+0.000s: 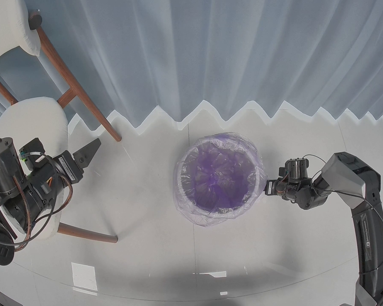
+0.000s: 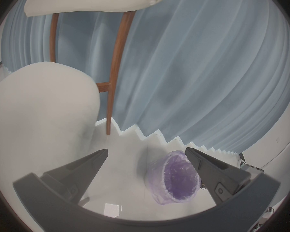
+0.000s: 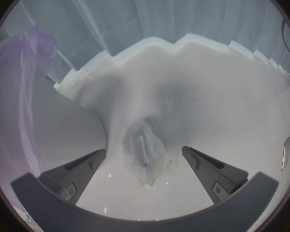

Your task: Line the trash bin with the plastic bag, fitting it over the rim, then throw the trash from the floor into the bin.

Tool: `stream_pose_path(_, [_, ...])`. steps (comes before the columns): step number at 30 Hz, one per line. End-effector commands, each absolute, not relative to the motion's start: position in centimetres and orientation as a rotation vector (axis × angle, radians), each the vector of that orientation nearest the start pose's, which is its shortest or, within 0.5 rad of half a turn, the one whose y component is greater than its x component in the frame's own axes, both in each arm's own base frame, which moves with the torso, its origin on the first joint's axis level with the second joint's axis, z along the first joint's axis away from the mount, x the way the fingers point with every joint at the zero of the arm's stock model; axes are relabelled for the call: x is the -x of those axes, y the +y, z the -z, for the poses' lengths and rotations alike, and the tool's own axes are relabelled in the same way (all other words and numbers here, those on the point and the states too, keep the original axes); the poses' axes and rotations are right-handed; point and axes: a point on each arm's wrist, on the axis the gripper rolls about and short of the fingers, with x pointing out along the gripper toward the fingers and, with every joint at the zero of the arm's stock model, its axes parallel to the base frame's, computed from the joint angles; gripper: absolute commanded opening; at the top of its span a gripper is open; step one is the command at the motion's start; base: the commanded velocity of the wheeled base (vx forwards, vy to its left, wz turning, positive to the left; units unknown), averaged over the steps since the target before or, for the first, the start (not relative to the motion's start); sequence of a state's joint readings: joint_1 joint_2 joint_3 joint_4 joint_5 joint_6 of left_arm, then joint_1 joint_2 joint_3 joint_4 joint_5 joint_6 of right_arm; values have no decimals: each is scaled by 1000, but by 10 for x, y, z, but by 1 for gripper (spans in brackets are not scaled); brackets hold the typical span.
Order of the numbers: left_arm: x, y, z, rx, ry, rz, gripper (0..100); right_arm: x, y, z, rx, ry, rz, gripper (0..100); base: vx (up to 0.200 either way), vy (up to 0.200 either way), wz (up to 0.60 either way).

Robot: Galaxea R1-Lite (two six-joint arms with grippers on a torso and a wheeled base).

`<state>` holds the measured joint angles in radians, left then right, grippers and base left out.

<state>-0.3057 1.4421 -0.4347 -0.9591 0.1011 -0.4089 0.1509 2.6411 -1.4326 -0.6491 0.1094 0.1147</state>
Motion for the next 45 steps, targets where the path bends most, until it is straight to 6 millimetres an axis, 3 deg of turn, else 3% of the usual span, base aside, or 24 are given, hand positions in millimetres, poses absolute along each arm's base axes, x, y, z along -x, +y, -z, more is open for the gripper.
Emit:
stream_pose_path(1, [-204,-49,-182,397,84,129,100,-490,83,61,-98,607,-228,100,0,0,0])
stream_pose_path(3, [-202,-47,-180,396,85,120,100,-492,83,63,-99,602,-230,100,0,0,0])
stream_pose_path(4, [-201,-46,-180,395,87,119,100,-493,83,63,-100,601,-230,0,0,0,0])
stream_pose_path(11, [-196,-44,-181,390,76,114,100,-493,83,64,-114,603,-226,0,0,0,0])
stream_pose_path(18, [-179,-21,-185,400,21,34,100,-490,81,64,-135,545,-199,0,0,0,0])
stream_pose_path(20, [-174,-20,-190,400,-7,38,100,-488,78,50,-139,423,-185,0,0,0,0])
stream_pose_path(24, [-174,-19,-194,394,-21,51,100,-475,70,24,-140,345,-173,0,0,0,0])
stream_pose_path(26, [-174,-10,-192,389,-15,44,100,-450,63,-1,-142,346,-149,0,0,0,0])
stream_pose_path(27, [-174,-9,-192,389,-15,44,100,-448,63,-2,-141,348,-148,0,0,0,0])
stream_pose_path(28, [-172,-7,-192,387,-15,58,100,-430,56,-15,-142,349,-129,0,0,0,0])
stream_pose_path(37, [-142,-14,-183,375,1,221,100,-320,40,-82,-141,285,-101,0,0,0,0])
stream_pose_path(45, [-121,-14,-180,309,-36,244,100,-249,36,-127,-143,189,-133,0,0,0,0])
